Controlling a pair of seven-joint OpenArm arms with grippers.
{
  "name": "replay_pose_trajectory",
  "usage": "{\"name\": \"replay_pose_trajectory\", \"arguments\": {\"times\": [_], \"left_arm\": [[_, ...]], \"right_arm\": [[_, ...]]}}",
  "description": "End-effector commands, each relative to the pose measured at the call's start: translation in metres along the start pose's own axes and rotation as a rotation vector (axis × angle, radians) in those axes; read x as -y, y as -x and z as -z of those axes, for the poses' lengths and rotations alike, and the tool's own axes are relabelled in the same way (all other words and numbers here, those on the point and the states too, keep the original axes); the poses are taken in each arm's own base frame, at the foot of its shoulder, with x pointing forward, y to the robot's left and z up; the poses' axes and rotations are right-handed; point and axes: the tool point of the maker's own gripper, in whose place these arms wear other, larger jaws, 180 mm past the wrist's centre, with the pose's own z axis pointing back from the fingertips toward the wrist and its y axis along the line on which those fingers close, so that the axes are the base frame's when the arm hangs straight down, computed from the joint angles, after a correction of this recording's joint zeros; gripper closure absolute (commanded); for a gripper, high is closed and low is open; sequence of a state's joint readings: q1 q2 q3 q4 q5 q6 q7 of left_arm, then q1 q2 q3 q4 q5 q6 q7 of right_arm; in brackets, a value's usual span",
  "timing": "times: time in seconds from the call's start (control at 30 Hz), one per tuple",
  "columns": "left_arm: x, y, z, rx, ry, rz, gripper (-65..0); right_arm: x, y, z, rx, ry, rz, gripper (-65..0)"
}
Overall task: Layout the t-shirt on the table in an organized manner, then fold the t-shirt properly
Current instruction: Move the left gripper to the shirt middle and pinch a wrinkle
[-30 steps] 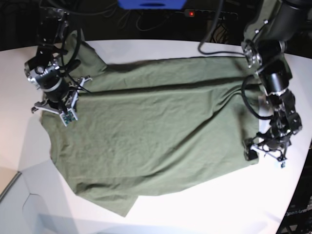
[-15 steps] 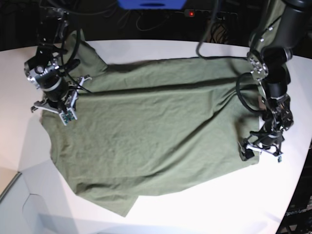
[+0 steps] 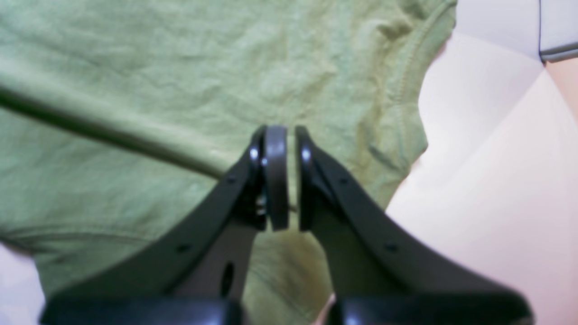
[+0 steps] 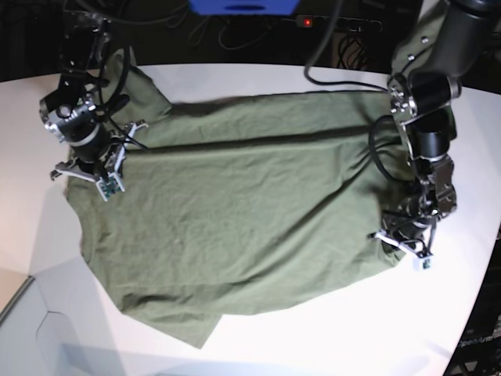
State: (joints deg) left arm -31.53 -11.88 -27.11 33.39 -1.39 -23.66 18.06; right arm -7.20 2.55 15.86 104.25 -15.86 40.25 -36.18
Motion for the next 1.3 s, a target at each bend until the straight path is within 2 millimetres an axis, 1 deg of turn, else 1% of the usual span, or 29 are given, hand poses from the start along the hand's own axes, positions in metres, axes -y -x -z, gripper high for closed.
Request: {"name": "replay_pose_trajectory", "arguments": {"times": [0.0,0.03,0.07,0.13,0.17,0.2,0.23,0.3,0.33,0.37,0.43,0.47,0.53,0.57,0.63,0.67,0.77,0.83,0.87,0.9,0.97,1.07,1.1,1.17,1.23,1.27], "left_arm": [[-0.002,-0.053,-0.006,0.126,-0.004,0.030,-0.1],[0.000,-0.066,-0.011,0.159,-0.007,0.055,0.0],[0.003,-0.074,-0.016,0.182,-0.007,0.074,0.0],[0.019,-0.094,-0.029,0.244,0.006,0.119,0.0],[0.026,-0.104,-0.038,0.279,0.007,0.146,0.0],[0.039,-0.112,-0.047,0.304,0.022,0.188,0.0],[0.059,-0.116,-0.053,0.319,0.048,0.250,0.0],[0.097,-0.113,-0.062,0.331,0.108,0.363,0.0],[0.119,-0.106,-0.065,0.327,0.148,0.423,0.0],[0.138,-0.095,-0.067,0.313,0.186,0.480,0.0],[0.168,-0.068,-0.071,0.275,0.246,0.636,0.0],[0.185,-0.049,-0.070,0.245,0.277,0.731,0.0],[0.209,-0.009,-0.068,0.182,0.314,0.923,0.0],[0.217,0.005,-0.067,0.163,0.320,1.005,0.0],[0.223,0.026,-0.068,0.136,0.323,1.105,0.0],[0.226,0.033,-0.069,0.131,0.325,1.144,0.0],[0.233,0.044,-0.070,0.120,0.329,1.228,0.0],[0.232,0.050,-0.071,0.113,0.329,1.244,-0.7],[0.233,0.047,-0.073,0.123,0.329,1.244,-2.9],[0.234,0.048,-0.075,0.126,0.333,1.245,-6.4],[0.233,0.055,-0.080,0.124,0.336,1.234,-16.2],[0.233,0.057,-0.086,0.129,0.343,1.222,-26.4],[0.233,0.059,-0.087,0.126,0.345,1.221,-28.4],[0.232,0.060,-0.087,0.124,0.344,1.214,-29.3],[0.230,0.058,-0.085,0.125,0.332,1.197,-29.3],[0.224,0.052,-0.083,0.124,0.312,1.172,-29.3]], "right_arm": [[0.006,-0.009,0.000,0.033,0.015,-0.001,-2.7],[0.005,-0.006,0.002,0.025,0.008,0.003,-2.7],[0.003,-0.003,0.003,0.018,0.003,0.005,-2.7],[0.002,-0.001,0.005,0.010,-0.004,0.008,-2.7],[0.001,0.001,0.006,0.006,-0.007,0.010,-2.7],[0.001,0.001,0.006,0.006,-0.007,0.010,-2.7],[0.001,0.001,0.006,0.005,-0.007,0.010,-2.7],[0.001,0.001,0.006,0.005,-0.007,0.010,-2.7],[0.001,0.001,0.006,0.005,-0.007,0.010,-2.7],[0.001,0.001,0.006,0.005,-0.007,0.010,-2.7],[0.001,0.001,0.006,0.005,-0.007,0.010,-2.7],[0.001,0.001,0.006,0.005,-0.007,0.010,-2.7],[0.001,0.001,0.006,0.005,-0.007,0.010,-2.7],[0.001,0.001,0.006,0.005,-0.007,0.010,-2.7],[0.001,0.002,0.006,0.003,-0.007,0.011,-2.7],[0.001,0.002,0.006,0.003,-0.007,0.011,-2.7],[0.002,0.002,0.006,0.001,-0.005,0.012,-2.7],[0.001,0.003,0.006,0.000,-0.006,0.012,-2.7],[0.001,0.003,0.006,0.000,-0.006,0.012,-2.7],[0.001,0.004,0.005,-0.002,-0.007,0.012,-2.7],[0.000,0.004,0.005,-0.003,-0.007,0.012,-2.7],[0.001,0.005,0.005,-0.004,-0.006,0.013,-2.7],[0.001,0.005,0.005,-0.004,-0.006,0.013,-2.7],[0.000,0.004,0.005,-0.002,-0.007,0.012,-2.7],[0.000,0.004,0.005,-0.002,-0.007,0.012,-2.7],[0.000,0.004,0.005,-0.001,-0.009,0.011,-2.7]]}}
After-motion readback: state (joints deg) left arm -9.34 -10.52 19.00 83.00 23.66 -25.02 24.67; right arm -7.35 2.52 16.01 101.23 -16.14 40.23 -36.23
